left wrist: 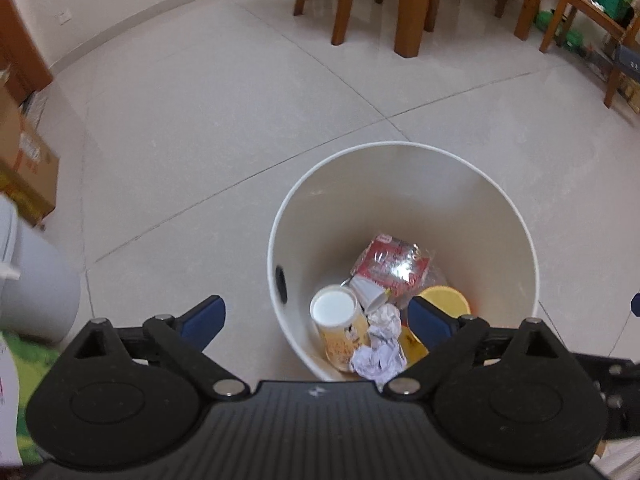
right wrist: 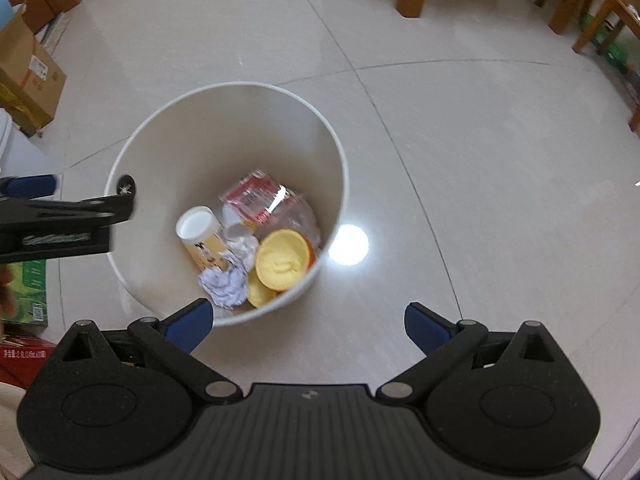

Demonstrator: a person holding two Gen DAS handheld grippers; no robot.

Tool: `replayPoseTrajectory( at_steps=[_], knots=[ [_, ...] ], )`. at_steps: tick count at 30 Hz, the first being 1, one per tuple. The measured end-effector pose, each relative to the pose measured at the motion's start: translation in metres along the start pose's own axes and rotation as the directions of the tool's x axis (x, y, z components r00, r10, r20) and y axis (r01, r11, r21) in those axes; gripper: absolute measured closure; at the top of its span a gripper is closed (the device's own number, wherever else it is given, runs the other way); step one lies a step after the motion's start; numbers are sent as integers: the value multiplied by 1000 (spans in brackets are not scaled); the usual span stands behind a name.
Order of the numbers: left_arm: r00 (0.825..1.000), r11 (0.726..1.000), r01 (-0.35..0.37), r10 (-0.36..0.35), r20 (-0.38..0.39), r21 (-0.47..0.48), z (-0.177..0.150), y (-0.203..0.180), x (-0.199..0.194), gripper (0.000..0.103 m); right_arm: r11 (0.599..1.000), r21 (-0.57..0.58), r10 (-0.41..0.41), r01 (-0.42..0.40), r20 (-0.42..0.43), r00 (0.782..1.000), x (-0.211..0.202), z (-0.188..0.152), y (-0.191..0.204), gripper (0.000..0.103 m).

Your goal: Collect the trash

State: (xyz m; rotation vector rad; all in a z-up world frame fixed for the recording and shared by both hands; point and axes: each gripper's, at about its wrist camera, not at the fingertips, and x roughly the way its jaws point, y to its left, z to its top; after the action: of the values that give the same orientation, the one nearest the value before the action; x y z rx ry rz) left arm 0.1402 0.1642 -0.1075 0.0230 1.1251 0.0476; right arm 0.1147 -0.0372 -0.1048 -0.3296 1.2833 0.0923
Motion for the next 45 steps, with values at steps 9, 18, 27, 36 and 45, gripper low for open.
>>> replayPoseTrajectory(
  at_steps=[9,18,27,36,45],
  knots=[
    [999,999,-23,24,28,-30,-38,-8,-53,5,999,42,-31,29,50,998,-29,-24,-5,0],
    [995,992,-76,68,-76,-102,-52,-11,-89,5,996,84,-19,10,110,994,-70,-45,-3,0],
    [991,987,-123,116,-70,-106,-51,-18,-119,5,997,72,-19,8,155,988,-99,-54,3,0],
    [992,988,-101,92,-83,-117,-50,-18,-130,5,998,60,-30,19,189,982,-115,-53,10,0],
    [992,986,-95,82,-93,-140,-50,-14,-133,5,997,71,-39,26,187,982,-115,-53,11,0]
  ],
)
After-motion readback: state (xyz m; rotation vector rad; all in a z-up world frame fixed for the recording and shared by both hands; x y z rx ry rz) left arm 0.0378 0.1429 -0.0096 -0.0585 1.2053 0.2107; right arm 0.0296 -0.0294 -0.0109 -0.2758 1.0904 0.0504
